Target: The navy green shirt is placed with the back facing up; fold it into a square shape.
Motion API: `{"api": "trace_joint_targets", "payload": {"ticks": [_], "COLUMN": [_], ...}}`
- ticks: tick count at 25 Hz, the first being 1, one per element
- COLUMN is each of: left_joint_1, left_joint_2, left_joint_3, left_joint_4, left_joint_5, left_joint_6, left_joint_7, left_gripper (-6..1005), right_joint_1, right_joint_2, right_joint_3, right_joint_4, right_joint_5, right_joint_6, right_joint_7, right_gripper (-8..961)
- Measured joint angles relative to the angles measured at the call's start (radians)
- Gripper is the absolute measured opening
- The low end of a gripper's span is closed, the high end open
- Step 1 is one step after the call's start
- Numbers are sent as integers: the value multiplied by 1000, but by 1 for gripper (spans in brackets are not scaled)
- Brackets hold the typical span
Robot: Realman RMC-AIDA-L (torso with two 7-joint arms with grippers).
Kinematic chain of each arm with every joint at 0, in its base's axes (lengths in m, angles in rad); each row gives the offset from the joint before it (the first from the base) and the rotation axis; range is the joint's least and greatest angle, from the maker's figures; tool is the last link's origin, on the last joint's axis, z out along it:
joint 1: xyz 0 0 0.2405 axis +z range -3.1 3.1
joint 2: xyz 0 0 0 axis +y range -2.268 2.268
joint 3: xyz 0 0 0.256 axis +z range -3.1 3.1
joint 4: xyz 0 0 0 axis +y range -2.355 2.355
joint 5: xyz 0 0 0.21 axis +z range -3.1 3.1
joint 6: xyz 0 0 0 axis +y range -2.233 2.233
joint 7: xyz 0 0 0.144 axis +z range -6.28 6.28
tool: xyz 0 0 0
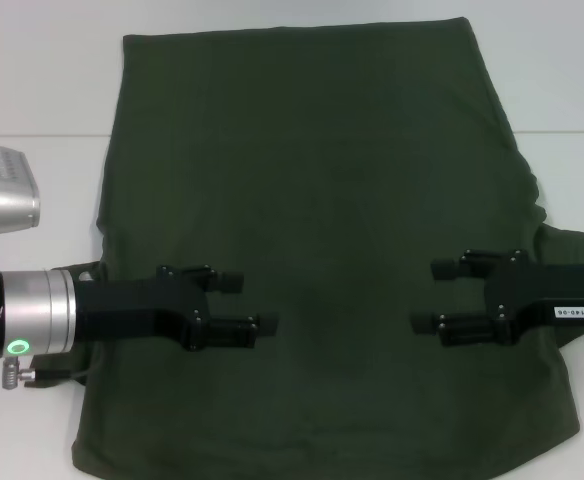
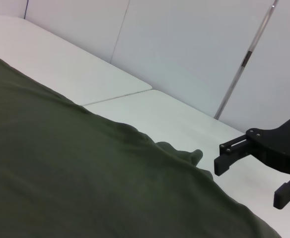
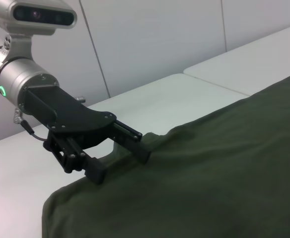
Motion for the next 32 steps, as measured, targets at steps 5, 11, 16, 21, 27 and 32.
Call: {"api": "trace_joint_targets", "payload": {"ticks": [5,11,16,21,27,32], "left_joint_1": [0,1,5,16,87,129], "left_joint_2": [0,0,2,29,80,87], "left_joint_3": [-1,-1,-52,-223,-375,-389], "left_joint_4": [0,-1,0,1,-2,-31], "left_joint_5": [0,3,-3,3,-2,2], "left_joint_6": [3,8,9,-18,-19,-89], "left_joint_7": [-4,-6,-35,-286,-561,-518], "left_gripper": [873,874,874,873,873,873], "right_joint_1": [2,3,2,-1,6,15], "right_joint_2": [0,0,0,-2,-16,-21], "right_joint_3": [-1,-2,21,45,49,49], "right_joint_4": [0,0,0,0,15,52], "right_joint_5": [0,0,22,58,62,63], "right_joint_6": [3,5,30,152,285,335], "right_joint_7": [0,0,27,193,409,434], "right_gripper": [915,915,915,914,914,914]}}
